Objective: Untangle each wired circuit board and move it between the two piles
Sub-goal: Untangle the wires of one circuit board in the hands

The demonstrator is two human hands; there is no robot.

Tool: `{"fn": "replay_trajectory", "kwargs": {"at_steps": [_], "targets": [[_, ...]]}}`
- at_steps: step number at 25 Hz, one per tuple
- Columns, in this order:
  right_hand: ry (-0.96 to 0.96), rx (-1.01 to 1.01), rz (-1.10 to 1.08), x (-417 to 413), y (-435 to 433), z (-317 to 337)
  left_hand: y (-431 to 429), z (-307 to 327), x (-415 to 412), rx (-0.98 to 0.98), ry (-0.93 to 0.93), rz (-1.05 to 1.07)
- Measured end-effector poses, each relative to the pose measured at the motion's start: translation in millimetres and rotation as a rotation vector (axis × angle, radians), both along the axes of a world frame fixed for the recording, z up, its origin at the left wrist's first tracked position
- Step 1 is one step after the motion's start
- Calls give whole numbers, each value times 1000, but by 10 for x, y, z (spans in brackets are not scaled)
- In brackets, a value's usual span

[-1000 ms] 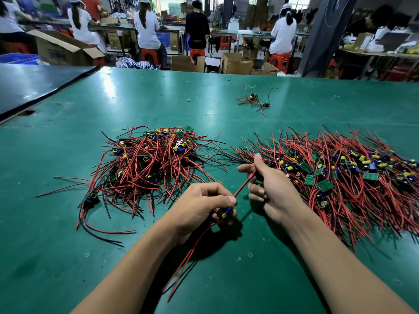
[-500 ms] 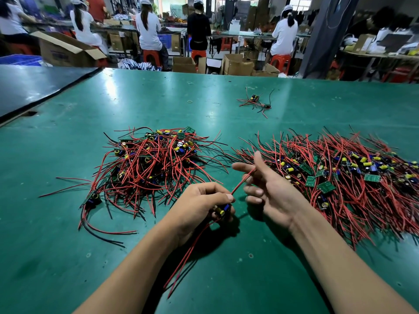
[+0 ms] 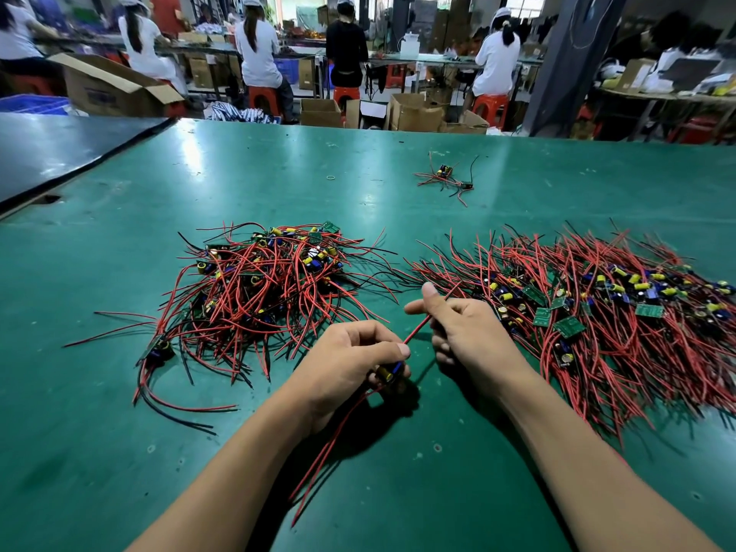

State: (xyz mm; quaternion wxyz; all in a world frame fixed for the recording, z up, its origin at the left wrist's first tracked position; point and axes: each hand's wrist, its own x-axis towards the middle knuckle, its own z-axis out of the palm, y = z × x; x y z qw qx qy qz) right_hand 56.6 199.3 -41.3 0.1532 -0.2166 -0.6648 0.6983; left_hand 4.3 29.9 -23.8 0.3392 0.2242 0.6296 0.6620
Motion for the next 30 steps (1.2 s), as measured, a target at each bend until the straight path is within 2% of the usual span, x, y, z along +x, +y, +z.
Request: {"fn": "replay_trajectory", "kwargs": {"at_steps": [4,10,12,14,18,21,22,25,27,30], "targets": [[24,-37,-166,-5,135,35,-11,-1,-9,6,-30,-55],[37,-763,-6,39,181,226,-7,-11,-35,32,-66,-45],[64,-862,46,61,180,250,-6,-12,-24,39,-69,-45],[85,-846,51,52,151,245,-6,-13,-21,42,-80,-33],[79,-643,41,11,92,198,24,-27,-36,45,-124,42],[28,-373,56,5,-19,125,32,-10,-85,125,-259,102],[10,-197,67,13,-65,96,23,4,-109,178,-314,115],[-41,515,94,52,-171,37,0,32,-158,345,-427,141],[-3,641,135,88,-234,31,11,33,-162,426,-462,184],[76,714,193,105,-328,43,16,37,-160,376,-368,258]]}}
